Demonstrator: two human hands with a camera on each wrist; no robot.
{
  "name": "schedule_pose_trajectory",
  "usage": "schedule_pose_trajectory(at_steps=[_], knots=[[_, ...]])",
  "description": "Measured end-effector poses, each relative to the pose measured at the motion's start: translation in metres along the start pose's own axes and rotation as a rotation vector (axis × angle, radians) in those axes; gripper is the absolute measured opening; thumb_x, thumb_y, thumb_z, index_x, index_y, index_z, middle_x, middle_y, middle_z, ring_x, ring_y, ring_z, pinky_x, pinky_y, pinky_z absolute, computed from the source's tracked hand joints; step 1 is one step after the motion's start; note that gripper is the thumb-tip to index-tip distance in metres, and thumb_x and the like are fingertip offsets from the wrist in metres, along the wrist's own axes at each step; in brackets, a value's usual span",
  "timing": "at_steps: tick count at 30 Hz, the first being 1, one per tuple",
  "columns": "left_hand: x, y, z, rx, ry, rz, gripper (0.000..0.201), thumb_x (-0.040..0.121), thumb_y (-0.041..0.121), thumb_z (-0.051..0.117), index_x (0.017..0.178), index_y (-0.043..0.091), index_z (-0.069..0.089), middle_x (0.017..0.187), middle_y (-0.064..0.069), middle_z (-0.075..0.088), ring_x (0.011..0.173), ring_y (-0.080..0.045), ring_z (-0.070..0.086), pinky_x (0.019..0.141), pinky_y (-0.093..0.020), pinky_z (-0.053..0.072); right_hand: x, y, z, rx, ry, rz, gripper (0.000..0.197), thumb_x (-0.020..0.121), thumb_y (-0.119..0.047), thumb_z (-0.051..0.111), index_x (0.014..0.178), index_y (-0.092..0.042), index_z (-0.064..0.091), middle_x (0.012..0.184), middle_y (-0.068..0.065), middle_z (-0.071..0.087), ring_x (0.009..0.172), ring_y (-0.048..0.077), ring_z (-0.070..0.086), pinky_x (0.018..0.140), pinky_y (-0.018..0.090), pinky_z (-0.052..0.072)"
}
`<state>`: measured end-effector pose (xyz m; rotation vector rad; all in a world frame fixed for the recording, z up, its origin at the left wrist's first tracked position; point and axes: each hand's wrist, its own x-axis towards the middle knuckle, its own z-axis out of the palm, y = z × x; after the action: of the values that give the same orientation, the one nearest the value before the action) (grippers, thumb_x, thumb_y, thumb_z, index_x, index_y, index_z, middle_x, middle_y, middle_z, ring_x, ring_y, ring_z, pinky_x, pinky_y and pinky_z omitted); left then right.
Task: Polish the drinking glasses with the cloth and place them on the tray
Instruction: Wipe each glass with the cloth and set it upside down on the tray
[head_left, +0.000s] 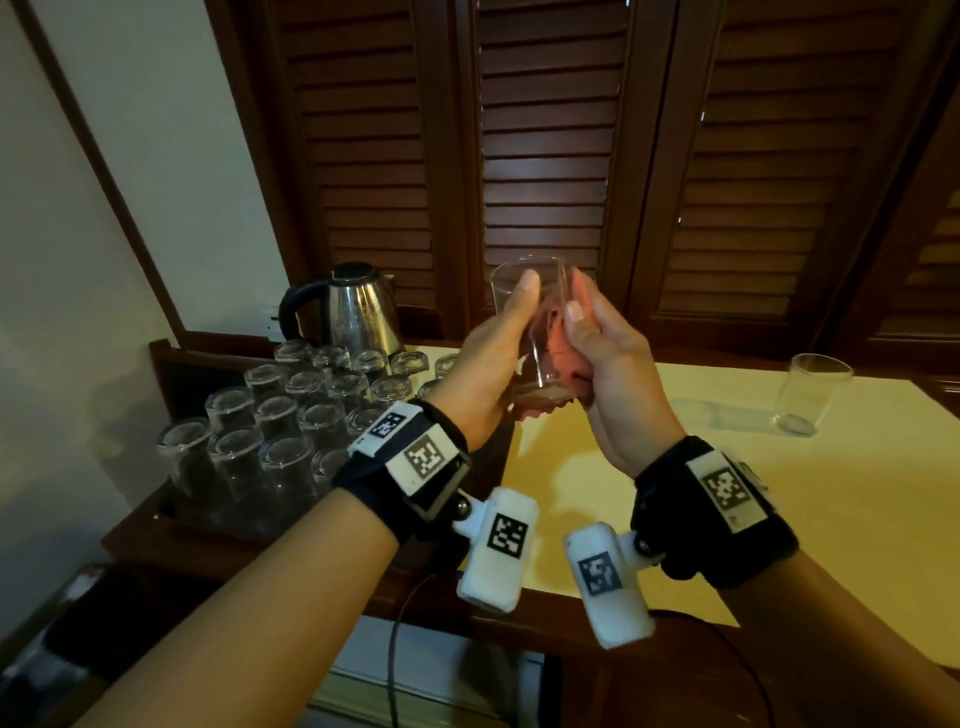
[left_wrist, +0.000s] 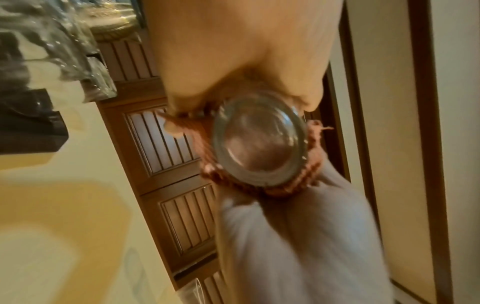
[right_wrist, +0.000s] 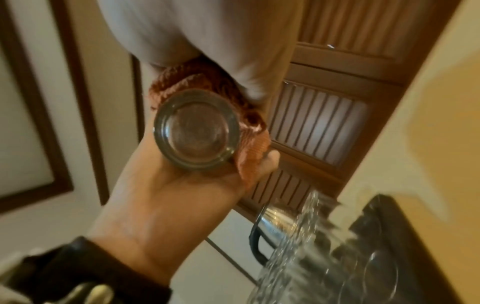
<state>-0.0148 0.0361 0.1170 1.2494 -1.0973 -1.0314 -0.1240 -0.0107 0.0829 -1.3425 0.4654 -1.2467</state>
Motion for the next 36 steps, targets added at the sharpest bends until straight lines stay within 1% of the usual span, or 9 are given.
schedule_pose_trajectory(at_steps=[5,9,12,15,19,23,29,34,36], knots=[[0.002,0.003,0.001,-0.054,0.067,0.003,0.046,0.094,0.054,0.054,0.125,0.021,0.052,0.116,-0.007,0.067,0.111,-0.027,0.065,0.1,-0.05,0.052,0.009,0.003,0.005,-0.213,0.05,-0.07,0.054,0.105,-0.021,0.049,0.156,-0.025,0.032,0.129,-0.001,0.053,0.114,-0.001,0.056,0.086,0.014,0.047],[0.004,0.002,-0.003,-0.09,0.07,0.083,0.018,0.096,0.04,0.061,0.103,0.024,0.067,0.092,0.002,0.075,0.088,-0.014,0.073,0.08,-0.032,0.06,0.009,0.004,0.014,-0.097,0.015,-0.017,0.05,0.105,-0.018,0.047,0.153,-0.025,0.038,0.133,-0.003,0.056,0.121,0.007,0.058,0.087,0.017,0.05],[0.004,0.0,-0.012,-0.115,0.01,0.048,0.026,0.093,0.047,0.06,0.1,0.024,0.07,0.088,-0.001,0.078,0.08,-0.015,0.075,0.068,-0.03,0.06,0.005,0.003,0.014,0.166,-0.024,0.054,0.049,0.097,-0.025,0.052,0.145,-0.019,0.05,0.132,0.006,0.066,0.121,0.017,0.064,0.091,0.025,0.056],[0.003,-0.002,-0.013,-0.089,-0.009,0.032,0.036,0.09,0.051,0.062,0.107,0.019,0.068,0.101,-0.008,0.076,0.091,-0.021,0.073,0.081,-0.036,0.058,0.005,0.003,0.015,0.116,0.038,0.016,0.05,0.099,-0.021,0.051,0.148,-0.018,0.047,0.135,0.004,0.064,0.122,0.014,0.063,0.096,0.027,0.054],[0.004,-0.003,-0.006,-0.106,0.086,0.059,0.015,0.093,0.035,0.067,0.091,0.02,0.068,0.098,-0.006,0.075,0.092,-0.013,0.071,0.093,-0.037,0.054,0.01,0.005,0.015,0.014,0.068,-0.023,0.047,0.106,-0.011,0.043,0.151,-0.022,0.041,0.127,-0.016,0.059,0.11,-0.006,0.061,0.088,0.016,0.052],[0.006,-0.006,-0.005,-0.137,0.103,0.044,0.021,0.09,0.038,0.069,0.081,0.019,0.067,0.087,-0.006,0.076,0.088,-0.022,0.073,0.089,-0.041,0.058,0.007,0.009,0.016,0.165,0.036,0.068,0.041,0.105,-0.013,0.042,0.144,-0.023,0.05,0.12,-0.007,0.069,0.112,0.007,0.066,0.089,0.022,0.054],[0.018,-0.006,-0.012,-0.297,0.04,-0.081,0.063,0.09,0.061,0.055,0.122,0.008,0.066,0.108,-0.015,0.075,0.092,-0.024,0.074,0.066,-0.03,0.061,-0.001,0.013,0.007,0.563,0.036,0.273,0.031,0.106,-0.021,0.039,0.116,-0.01,0.066,0.111,0.014,0.074,0.101,0.024,0.071,0.095,0.039,0.055],[0.022,-0.011,-0.025,-0.316,0.084,0.042,0.018,0.094,0.035,0.066,0.099,0.018,0.068,0.081,0.008,0.076,0.081,-0.008,0.07,0.076,-0.03,0.051,0.003,0.008,-0.007,0.665,0.094,0.281,0.037,0.105,-0.027,0.045,0.127,-0.001,0.06,0.127,0.023,0.066,0.119,0.034,0.065,0.103,0.05,0.051],[0.02,-0.014,-0.028,-0.243,0.085,0.126,0.043,0.081,0.026,0.079,0.119,0.013,0.063,0.1,0.003,0.076,0.094,-0.009,0.069,0.083,-0.03,0.05,0.005,0.007,-0.01,0.656,0.098,0.277,0.042,0.105,-0.029,0.047,0.136,-0.001,0.053,0.133,0.023,0.063,0.125,0.035,0.06,0.106,0.051,0.049]])
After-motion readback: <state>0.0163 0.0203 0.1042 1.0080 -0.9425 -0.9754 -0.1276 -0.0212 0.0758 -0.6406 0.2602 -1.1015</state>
